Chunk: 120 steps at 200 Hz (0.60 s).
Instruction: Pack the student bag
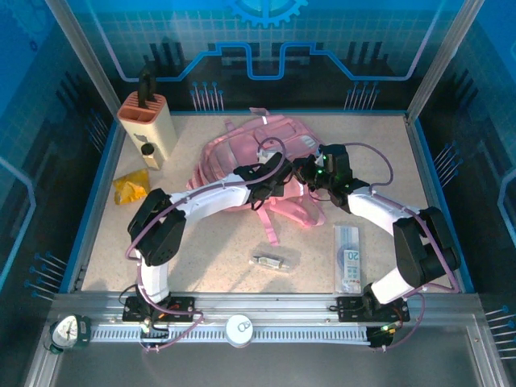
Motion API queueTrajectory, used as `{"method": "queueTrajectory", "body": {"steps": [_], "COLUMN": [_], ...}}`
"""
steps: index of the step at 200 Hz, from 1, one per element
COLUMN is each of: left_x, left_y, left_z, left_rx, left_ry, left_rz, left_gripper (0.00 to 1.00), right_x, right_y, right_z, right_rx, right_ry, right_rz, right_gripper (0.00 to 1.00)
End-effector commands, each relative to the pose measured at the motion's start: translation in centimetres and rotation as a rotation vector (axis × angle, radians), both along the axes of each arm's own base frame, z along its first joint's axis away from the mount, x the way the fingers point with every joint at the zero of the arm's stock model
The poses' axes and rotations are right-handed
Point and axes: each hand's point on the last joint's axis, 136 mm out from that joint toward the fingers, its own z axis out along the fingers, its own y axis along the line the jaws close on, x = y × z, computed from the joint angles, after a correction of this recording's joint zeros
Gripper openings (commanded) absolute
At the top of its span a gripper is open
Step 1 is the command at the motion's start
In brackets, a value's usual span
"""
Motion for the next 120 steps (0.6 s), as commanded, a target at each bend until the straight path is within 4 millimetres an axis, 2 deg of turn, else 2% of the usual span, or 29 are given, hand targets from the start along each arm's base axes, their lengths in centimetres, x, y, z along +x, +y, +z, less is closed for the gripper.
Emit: {"method": "queueTrajectory", "body": {"steps": [1, 32, 68, 83, 86, 96, 120], "left_x": [0.2, -0.7, -1.8, -1.9, -2.0, -2.0, -1.9], "left_y": [1.2, 2.0, 3.9, 4.3, 4.3, 3.9, 3.4], "left_z": [1.3, 2.1, 1.8, 1.8, 1.7, 1.7, 1.5], "left_rx": [0.009, -0.005, 0.025, 0.033, 0.032, 0.016, 0.0], "left_ry": [-0.031, -0.036, 0.001, 0.009, 0.011, 0.013, 0.025], "left_rz": [0.018, 0.014, 0.01, 0.012, 0.009, -0.002, -0.012], "left_gripper": [0.01, 0.0, 0.0, 0.0, 0.0, 0.0, 0.0], "right_x": [0.7, 0.8, 0.8, 0.0, -0.6, -1.6, -3.6], "right_y": [0.8, 0.2, -0.4, 0.1, 0.1, 0.8, 2.3], "right_z": [3.3, 2.9, 1.8, 1.4, 0.4, -0.2, -1.6], "right_rx": [0.026, 0.002, -0.029, -0.042, -0.048, -0.026, 0.03], "right_ry": [-0.134, -0.132, -0.113, -0.089, -0.063, -0.035, 0.018], "right_rz": [0.024, 0.016, 0.025, 0.048, 0.053, 0.071, 0.102], "right_gripper": [0.0, 0.0, 0.0, 0.0, 0.0, 0.0, 0.23]}}
